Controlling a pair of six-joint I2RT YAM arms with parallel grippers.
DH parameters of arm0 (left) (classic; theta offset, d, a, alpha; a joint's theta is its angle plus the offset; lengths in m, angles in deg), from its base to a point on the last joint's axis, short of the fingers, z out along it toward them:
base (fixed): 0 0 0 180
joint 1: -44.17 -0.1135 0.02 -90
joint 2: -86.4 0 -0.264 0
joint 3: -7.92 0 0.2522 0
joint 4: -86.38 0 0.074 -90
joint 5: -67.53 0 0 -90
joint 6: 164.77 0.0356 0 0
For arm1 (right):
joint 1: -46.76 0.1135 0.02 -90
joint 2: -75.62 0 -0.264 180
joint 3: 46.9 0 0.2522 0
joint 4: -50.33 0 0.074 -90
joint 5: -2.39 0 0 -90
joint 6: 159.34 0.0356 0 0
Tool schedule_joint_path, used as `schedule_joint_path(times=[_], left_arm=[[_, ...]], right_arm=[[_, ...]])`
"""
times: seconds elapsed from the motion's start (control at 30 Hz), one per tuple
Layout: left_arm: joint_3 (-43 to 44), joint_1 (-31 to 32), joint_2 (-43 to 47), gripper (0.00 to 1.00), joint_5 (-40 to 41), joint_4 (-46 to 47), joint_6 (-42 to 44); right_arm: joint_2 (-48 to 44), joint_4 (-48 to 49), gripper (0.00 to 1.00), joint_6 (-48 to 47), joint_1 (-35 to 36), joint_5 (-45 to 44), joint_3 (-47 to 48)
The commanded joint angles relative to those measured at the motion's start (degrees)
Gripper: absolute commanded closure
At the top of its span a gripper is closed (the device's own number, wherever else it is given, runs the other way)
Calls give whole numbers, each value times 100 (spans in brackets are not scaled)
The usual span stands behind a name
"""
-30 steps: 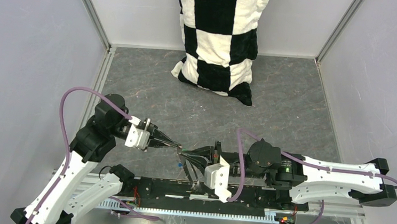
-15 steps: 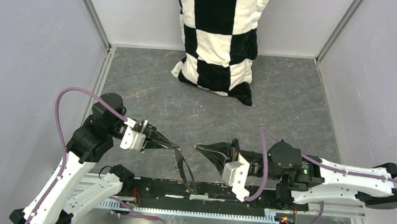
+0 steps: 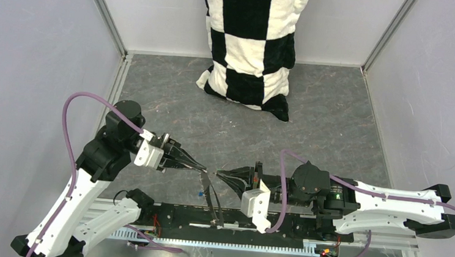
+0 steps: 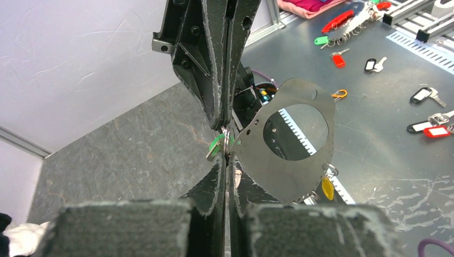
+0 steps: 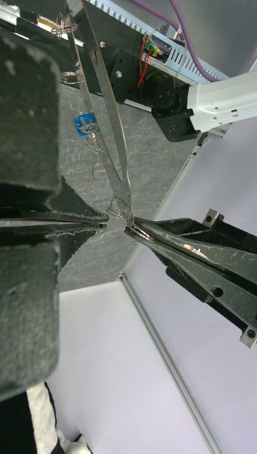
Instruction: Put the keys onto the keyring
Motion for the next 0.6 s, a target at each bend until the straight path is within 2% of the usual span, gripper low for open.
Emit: schedule_joint_path(times=[0.0,0.57], left_arm=[[223,15,-94,98,-344,408,-447],[363,21,-301,98,-561,484,-750]], right_arm=[[-102,523,100,25,41,183,-11],[-306,1469,100,-52,56,-98,-567]])
